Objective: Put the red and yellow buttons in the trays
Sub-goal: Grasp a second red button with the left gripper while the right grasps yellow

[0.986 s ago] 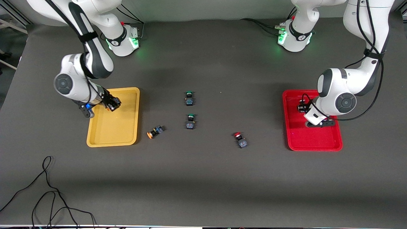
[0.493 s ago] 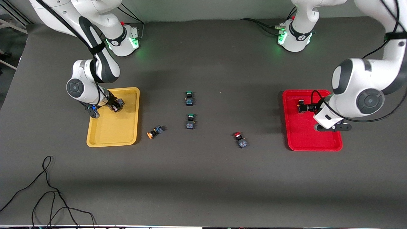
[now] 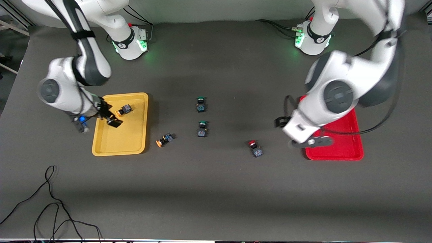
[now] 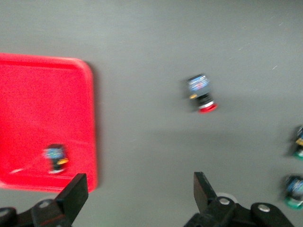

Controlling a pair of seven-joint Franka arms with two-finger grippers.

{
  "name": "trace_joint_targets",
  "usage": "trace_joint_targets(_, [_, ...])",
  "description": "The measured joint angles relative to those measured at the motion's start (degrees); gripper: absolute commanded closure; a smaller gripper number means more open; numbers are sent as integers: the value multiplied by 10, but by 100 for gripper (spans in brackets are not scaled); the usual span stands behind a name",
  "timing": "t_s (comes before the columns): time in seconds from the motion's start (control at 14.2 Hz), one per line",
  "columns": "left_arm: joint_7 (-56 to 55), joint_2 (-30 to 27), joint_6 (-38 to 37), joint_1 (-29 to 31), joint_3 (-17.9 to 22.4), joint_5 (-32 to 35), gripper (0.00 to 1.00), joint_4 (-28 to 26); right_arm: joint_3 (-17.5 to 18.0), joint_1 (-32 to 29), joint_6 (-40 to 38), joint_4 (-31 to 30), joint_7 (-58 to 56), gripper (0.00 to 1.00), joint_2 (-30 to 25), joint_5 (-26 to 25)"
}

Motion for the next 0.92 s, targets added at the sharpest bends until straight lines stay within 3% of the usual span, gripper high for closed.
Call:
trace_joint_targets(0.21, [-90, 87, 102, -23, -1, -3, 1, 11, 42, 1, -56, 127, 16, 0, 34, 0])
trace_joint_targets(0.42, [-139, 164, 201, -40, -4, -4, 2, 14, 90, 4, -56, 198, 66, 0, 117, 0])
trace_joint_targets(0.77, [-150, 220, 287, -45, -3, -4, 10, 15, 143, 7, 33, 220, 147, 0, 258, 0])
trace_joint_targets(0.92, [-150, 222, 309, -45, -3, -4, 27, 4, 151, 13, 70, 214, 159, 0, 289, 0])
